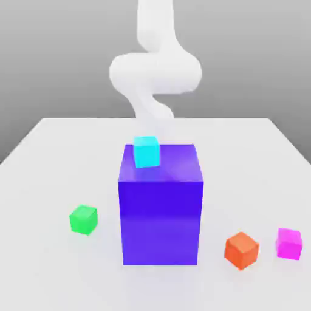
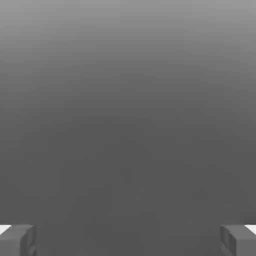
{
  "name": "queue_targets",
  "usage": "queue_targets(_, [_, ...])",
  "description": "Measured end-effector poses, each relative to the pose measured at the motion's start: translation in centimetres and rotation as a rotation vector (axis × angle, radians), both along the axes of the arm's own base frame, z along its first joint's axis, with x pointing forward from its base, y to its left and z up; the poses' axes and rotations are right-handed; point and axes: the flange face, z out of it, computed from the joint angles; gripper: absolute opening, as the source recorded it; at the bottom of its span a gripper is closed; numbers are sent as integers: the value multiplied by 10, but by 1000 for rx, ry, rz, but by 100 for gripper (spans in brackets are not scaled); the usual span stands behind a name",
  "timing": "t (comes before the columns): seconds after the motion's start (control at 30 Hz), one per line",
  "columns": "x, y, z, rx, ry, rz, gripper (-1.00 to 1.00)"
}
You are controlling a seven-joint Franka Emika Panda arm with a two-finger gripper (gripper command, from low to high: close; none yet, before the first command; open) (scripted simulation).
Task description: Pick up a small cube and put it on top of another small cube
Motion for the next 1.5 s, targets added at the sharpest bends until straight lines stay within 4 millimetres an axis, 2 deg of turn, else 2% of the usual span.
queue_targets(0.1, [34, 37, -53, -30, 86, 147, 0])
queue_targets(0.2, [56, 77, -108, -67, 164, 287, 0])
queue_targets(0.3, [66, 119, -165, -111, 239, 425, 0])
queue_targets(0.4, [66, 161, -224, -163, 311, 561, 0])
queue_targets(0.53, [49, 212, -303, -244, 401, 739, 0])
queue_targets(0.67, [9, 264, -380, -349, 481, 943, 0])
queue_targets(0.83, [-34, 283, -469, -479, 574, 1118, 0])
queue_targets(1.0, [-42, 285, -533, -501, 587, 1149, 0])
queue_targets(1.03, [-43, 285, -541, -500, 587, 1149, -100])
queue_targets(1.23, [-43, 285, -545, -501, 589, 1149, -100])
queue_targets(1.27, [-43, 285, -541, -502, 588, 1149, -100])
queue_targets(1.43, [-42, 285, -488, -501, 587, 1148, -100])
queue_targets(1.5, [-33, 286, -472, -480, 561, 1127, -100])
